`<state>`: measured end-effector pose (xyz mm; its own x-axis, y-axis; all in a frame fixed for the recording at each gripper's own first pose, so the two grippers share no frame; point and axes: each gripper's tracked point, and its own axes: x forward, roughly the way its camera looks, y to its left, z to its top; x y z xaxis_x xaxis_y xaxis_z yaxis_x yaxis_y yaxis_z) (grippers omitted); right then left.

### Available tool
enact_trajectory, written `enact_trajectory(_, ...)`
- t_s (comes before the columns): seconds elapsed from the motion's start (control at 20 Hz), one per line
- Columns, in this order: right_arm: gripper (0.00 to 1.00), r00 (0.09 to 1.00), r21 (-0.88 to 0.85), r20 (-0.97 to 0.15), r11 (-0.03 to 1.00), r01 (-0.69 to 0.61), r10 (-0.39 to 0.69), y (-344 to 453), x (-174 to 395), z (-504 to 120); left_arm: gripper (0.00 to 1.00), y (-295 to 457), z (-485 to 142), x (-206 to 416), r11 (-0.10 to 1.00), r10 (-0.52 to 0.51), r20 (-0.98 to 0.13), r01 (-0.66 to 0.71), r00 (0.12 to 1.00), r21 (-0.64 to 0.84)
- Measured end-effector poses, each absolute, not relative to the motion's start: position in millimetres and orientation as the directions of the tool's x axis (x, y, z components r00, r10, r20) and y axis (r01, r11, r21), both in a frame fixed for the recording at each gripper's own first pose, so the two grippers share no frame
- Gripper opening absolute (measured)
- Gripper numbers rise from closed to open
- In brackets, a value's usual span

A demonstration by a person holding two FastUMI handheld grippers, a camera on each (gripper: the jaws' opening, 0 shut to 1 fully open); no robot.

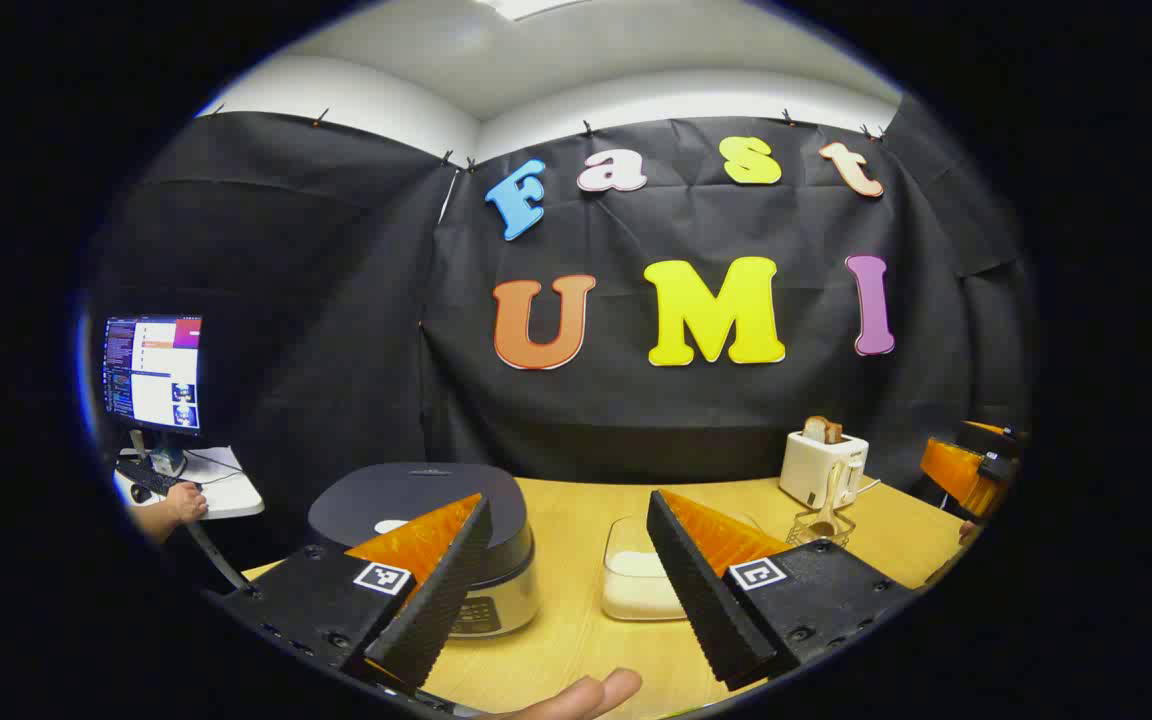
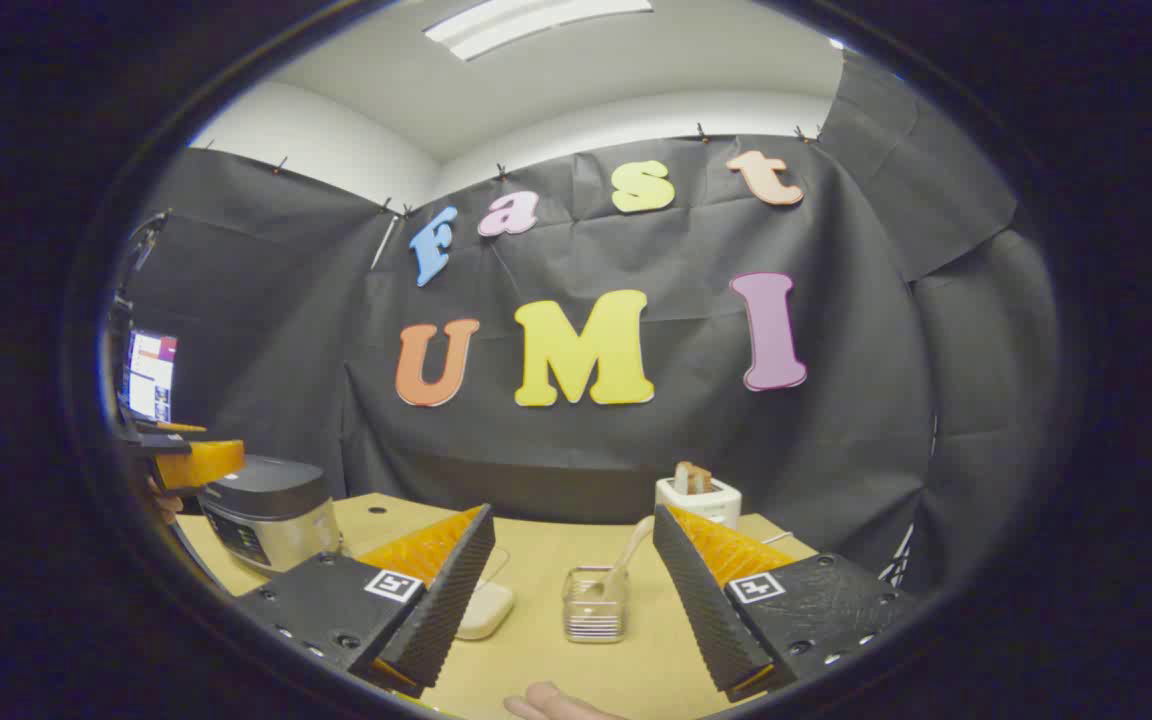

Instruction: Close the left gripper, press the button to open the rice cooker; take a wooden spoon from the chopstick holder with the right hand, scoop a spoonful of rice and pour it into the rice cooker, then put the wooden spoon back into the chopstick holder.

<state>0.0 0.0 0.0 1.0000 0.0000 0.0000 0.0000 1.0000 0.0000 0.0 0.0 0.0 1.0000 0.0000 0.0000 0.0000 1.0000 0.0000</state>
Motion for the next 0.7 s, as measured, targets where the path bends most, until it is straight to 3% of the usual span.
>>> enact_trajectory(0.3, 0.95, 0.991, -0.076, -0.089, 0.993, 0.094, -0.101, -13, 1, -29, 0.99, 37, -13, 3, 0.999, 0.0, -0.034, 0.001, 0.999, 0.034)
enact_trajectory(0.7, 0.95, 0.991, -0.056, -0.106, 0.995, 0.079, -0.085, -32, -7, -32, 0.98, 65, -15, 8, 0.996, 0.09, -0.028, -0.09, 0.996, -0.002)
